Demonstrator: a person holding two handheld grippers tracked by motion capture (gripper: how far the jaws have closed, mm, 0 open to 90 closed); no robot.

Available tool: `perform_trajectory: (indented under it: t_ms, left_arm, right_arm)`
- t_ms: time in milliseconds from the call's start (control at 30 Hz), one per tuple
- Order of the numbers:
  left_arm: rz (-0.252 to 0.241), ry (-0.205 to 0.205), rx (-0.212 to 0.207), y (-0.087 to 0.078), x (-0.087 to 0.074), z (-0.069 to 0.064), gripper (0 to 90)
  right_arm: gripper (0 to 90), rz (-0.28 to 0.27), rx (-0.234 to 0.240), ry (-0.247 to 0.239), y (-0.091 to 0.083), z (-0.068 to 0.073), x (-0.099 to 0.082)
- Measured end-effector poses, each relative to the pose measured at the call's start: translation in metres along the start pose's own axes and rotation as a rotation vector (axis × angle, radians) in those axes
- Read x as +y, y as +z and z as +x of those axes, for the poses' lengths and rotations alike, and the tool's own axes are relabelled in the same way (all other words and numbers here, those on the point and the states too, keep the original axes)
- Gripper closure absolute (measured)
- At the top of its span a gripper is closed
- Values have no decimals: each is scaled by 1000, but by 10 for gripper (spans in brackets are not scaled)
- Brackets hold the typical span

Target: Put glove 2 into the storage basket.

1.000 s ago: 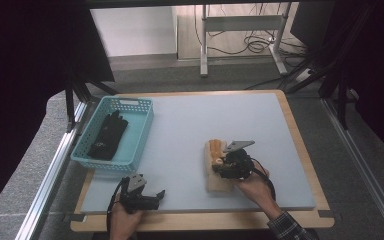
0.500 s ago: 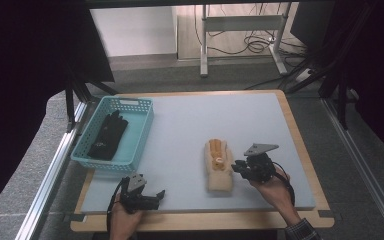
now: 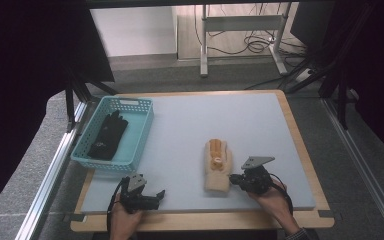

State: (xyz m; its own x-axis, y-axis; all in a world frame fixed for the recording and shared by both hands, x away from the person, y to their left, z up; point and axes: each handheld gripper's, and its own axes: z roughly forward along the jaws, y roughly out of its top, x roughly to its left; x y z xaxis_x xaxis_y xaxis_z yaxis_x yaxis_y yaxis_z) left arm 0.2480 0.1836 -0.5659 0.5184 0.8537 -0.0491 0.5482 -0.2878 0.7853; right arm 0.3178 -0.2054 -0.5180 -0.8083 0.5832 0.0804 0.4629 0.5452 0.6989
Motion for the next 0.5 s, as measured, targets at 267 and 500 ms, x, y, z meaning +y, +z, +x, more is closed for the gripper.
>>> perform_trajectory:
  t_ms: [267, 500]
  left_arm:
    - [0, -1, 0, 0, 0, 0, 0]
    - [1, -1, 0, 0, 0, 0, 0]
  right_arm:
    - [819, 3, 38, -22, 15, 11, 7]
    - [815, -5, 64, -38, 33, 20, 17]
